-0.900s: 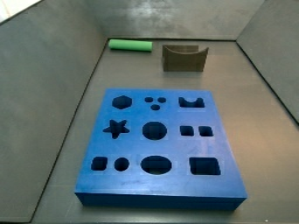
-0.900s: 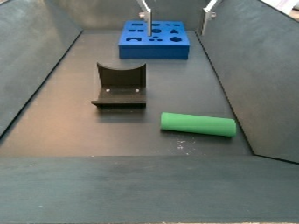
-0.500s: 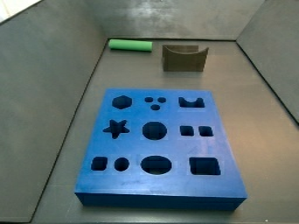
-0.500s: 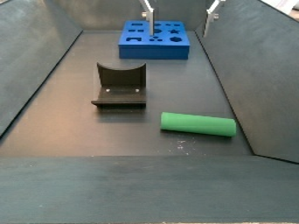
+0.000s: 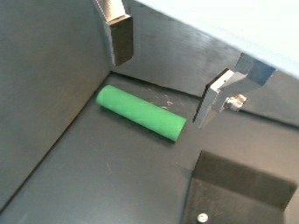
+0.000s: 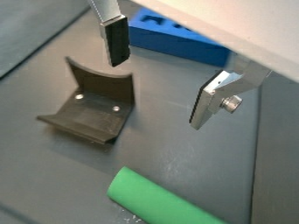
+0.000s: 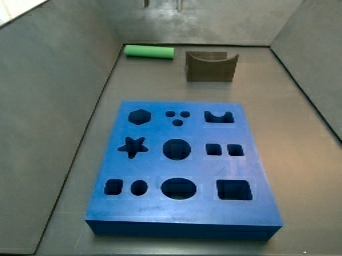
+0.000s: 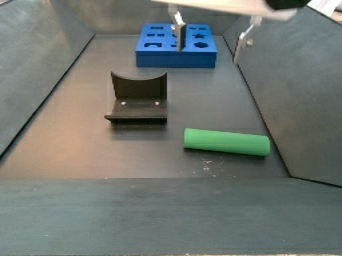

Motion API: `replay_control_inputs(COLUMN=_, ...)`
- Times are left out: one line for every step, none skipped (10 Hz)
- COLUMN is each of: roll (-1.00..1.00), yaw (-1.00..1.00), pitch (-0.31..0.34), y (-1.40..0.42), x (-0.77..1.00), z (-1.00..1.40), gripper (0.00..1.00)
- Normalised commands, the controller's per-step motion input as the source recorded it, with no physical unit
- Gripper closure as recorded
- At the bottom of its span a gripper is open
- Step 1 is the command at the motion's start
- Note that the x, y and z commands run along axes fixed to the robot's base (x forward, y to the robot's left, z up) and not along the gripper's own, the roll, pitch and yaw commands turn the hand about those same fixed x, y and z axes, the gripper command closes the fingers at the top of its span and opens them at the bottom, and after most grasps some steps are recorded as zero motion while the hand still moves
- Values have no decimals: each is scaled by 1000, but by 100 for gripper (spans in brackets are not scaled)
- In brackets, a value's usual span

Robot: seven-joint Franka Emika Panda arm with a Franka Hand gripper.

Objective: Pick up the oval object. Move up. Place the oval object on the fixture. Regrasp the oval object. Move to above the board. Insert the oval object.
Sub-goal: Pick up the oval object.

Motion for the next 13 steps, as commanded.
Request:
replay_control_inputs(roll=29, yaw=-946, pitch=-109, y=60, x=-77, z=-380, gripper=0)
replay_control_inputs(roll=29, yaw=-937, pitch=-99, y=69, x=-83, z=-411, gripper=0)
replay_control_inputs(roll=27, yaw=-891, pitch=-91, y=109, x=-106, z=-431, gripper=0)
replay_control_inputs(roll=21, yaw=-860, pitch=-76, y=140, x=-117, z=-460, gripper=0)
replay_control_inputs(roll=11, yaw=-814, pitch=-77, y=186, x=-131, z=-463, gripper=0)
replay_control_inputs(roll=0, yaw=-791, pitch=-74, y=206, x=-134, z=-474, gripper=0)
replay_control_inputs(roll=0, yaw=-923, pitch=-99, y=83, x=-37, z=-434, gripper=0)
replay_control_inputs(roll=0, yaw=-986, pitch=-136, y=31, x=0, z=-360, gripper=0)
replay_control_inputs(roll=0, yaw=-960, pitch=-163, y=37, x=31, z=-286, gripper=0)
replay_control_inputs(roll=-17, yaw=-874, pitch=-203, y=89, x=143, z=-200, gripper=0)
replay_control_inputs(roll=-67, yaw=-769, pitch=-243, y=180, x=200, z=-140, gripper=0)
replay_control_inputs(roll=-87, yaw=-697, pitch=-263, y=254, x=180, z=-140, gripper=0)
replay_control_inputs(roll=-67, yaw=-697, pitch=-239, y=257, x=143, z=-191, gripper=0)
